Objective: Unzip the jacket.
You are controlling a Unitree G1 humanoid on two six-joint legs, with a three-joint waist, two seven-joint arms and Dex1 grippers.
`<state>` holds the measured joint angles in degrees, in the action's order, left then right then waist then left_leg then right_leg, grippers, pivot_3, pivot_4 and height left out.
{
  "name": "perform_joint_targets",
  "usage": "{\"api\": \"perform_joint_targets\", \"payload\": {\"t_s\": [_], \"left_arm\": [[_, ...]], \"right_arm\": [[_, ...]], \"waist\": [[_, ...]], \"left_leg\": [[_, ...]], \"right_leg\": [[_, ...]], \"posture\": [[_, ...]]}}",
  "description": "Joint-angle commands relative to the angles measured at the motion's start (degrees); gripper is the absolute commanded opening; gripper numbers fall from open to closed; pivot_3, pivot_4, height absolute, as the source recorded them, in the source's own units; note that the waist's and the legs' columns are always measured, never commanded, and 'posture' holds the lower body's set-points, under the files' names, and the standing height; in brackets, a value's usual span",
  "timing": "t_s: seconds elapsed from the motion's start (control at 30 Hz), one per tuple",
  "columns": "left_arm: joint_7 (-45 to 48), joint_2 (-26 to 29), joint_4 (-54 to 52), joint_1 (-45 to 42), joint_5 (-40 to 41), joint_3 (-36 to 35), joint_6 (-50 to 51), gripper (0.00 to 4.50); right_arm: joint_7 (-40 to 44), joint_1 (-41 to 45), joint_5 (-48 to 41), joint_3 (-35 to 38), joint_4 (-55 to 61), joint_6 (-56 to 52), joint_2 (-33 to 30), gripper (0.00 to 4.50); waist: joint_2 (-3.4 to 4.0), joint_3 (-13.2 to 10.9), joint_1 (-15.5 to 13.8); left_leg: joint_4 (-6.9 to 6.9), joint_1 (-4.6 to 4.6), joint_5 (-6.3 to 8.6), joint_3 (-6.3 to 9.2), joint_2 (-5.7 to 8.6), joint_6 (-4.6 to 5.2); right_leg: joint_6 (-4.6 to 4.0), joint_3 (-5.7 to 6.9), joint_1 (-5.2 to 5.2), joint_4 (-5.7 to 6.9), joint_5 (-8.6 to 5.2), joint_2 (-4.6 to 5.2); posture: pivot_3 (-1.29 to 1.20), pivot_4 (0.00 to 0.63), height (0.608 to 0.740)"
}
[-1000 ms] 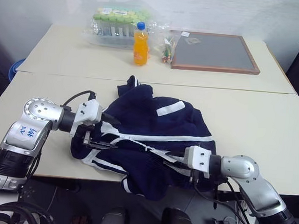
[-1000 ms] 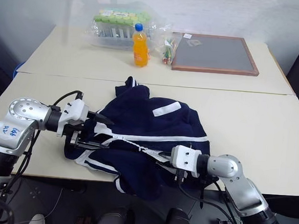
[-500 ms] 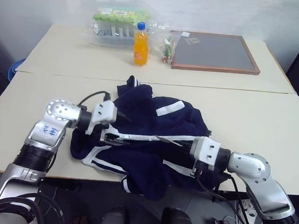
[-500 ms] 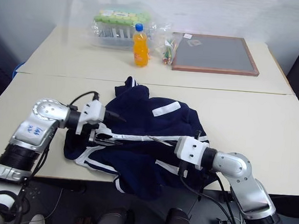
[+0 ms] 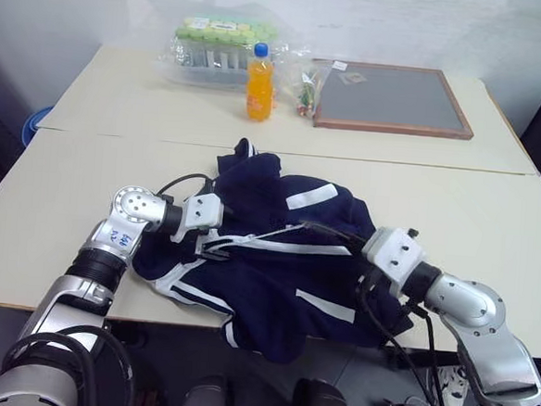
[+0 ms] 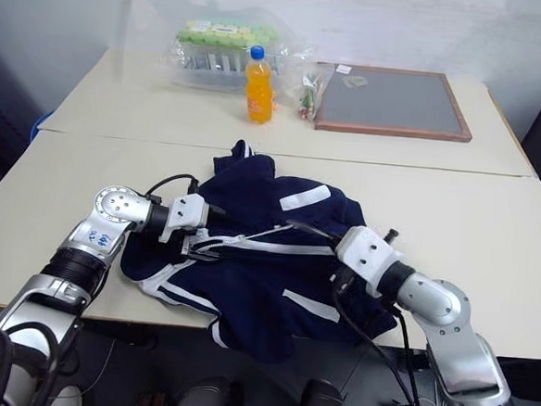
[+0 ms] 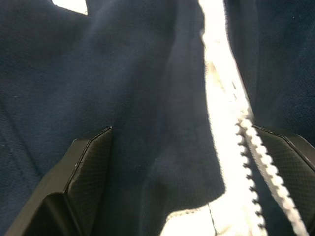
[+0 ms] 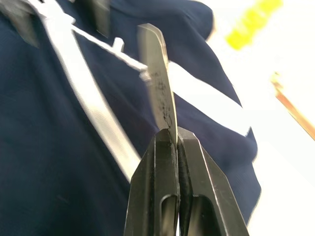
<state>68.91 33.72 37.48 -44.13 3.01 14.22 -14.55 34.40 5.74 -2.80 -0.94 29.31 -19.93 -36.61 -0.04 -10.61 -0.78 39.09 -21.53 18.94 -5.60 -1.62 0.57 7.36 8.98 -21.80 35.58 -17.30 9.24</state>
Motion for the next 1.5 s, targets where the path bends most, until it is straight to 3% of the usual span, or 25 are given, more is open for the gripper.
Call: {"api": "perform_joint_targets", "payload": {"t_s": [0.03, 0.2, 0.33, 0.63, 1.0, 1.17, 1.33, 1.5], "left_arm": [[-1.40, 0.77, 3.29, 0.94, -3.61, 0.58, -0.31, 4.50], [-1.20, 0.72, 3.06, 1.26, -3.37, 0.45, -0.56, 4.50], [-1.11, 0.76, 2.44, 1.73, -3.24, 0.41, -0.65, 4.50], [-1.25, 0.50, 1.88, 2.04, -2.92, 0.13, -0.35, 4.50], [-1.77, 0.92, 0.86, 2.94, -2.68, -1.03, 0.23, 4.50], [1.29, 2.33, -4.00, 4.20, 0.26, -2.80, 5.41, 4.50], [7.06, 6.37, -12.50, 5.03, 6.80, -6.28, 17.41, 4.50], [14.45, 16.74, -21.37, 6.46, 14.53, -12.04, 31.04, 4.50]], "right_arm": [[-4.18, -2.04, 1.79, 3.75, 2.67, -1.80, 0.93, 0.06], [-8.76, -5.21, 3.37, 6.98, 2.64, -4.36, 2.65, 0.06], [-11.72, -5.95, 2.45, 16.78, -3.41, -4.95, 2.10, 0.06], [-9.05, -3.26, 1.37, 28.69, -25.69, 4.75, -7.64, 0.06], [-5.72, 5.88, 2.40, 24.11, -42.04, 14.78, -14.08, 0.06], [9.13, 7.53, -2.94, 17.01, -38.69, 15.33, -15.00, 0.06], [31.02, 10.77, -8.26, 10.14, -39.29, 17.99, -21.25, 1.68], [48.44, 21.29, -15.02, 7.54, -44.39, 9.48, -27.30, 3.45]], "waist": [[0.01, 0.02, 0.03], [0.00, 0.09, 0.10], [0.00, 0.10, 0.04], [0.03, 0.15, 0.44], [0.09, 0.18, 0.81], [0.10, 0.18, 1.12], [0.14, 0.03, 1.21], [0.19, -0.25, 1.17]], "left_leg": [[0.00, 0.00, 0.00, 0.00, 0.00, 0.00], [0.00, 0.02, 0.00, -0.01, -0.01, 0.00], [0.00, 0.02, 0.00, -0.01, 0.00, 0.01], [-0.08, 0.19, 0.01, -0.07, -0.02, 0.02], [-0.07, 0.23, 0.03, -0.07, -0.01, 0.05], [-0.08, 0.23, 0.02, -0.06, -0.03, 0.05], [-0.12, 0.17, 0.03, -0.05, -0.05, 0.05], [-0.04, 0.03, 0.04, 0.14, -0.08, 0.07]], "right_leg": [[0.00, 0.00, 0.00, 0.00, 0.00, 0.00], [0.00, -0.01, 0.00, 0.02, 0.00, 0.00], [0.00, -0.02, 0.00, 0.02, 0.00, 0.00], [0.00, -0.05, 0.13, -0.01, 0.00, 0.00], [0.00, -0.05, 0.19, -0.03, 0.00, 0.04], [0.00, -0.03, 0.19, -0.03, 0.00, 0.03], [0.00, -0.05, 0.12, -0.08, 0.00, -0.01], [0.00, -0.05, 0.00, -0.09, 0.00, 0.00]], "posture": [[0.00, 0.150, 0.740], [0.00, 0.150, 0.740], [0.00, 0.150, 0.740], [0.00, 0.150, 0.740], [0.00, 0.150, 0.740], [0.00, 0.150, 0.740], [0.00, 0.150, 0.740], [0.00, 0.150, 0.740]]}}
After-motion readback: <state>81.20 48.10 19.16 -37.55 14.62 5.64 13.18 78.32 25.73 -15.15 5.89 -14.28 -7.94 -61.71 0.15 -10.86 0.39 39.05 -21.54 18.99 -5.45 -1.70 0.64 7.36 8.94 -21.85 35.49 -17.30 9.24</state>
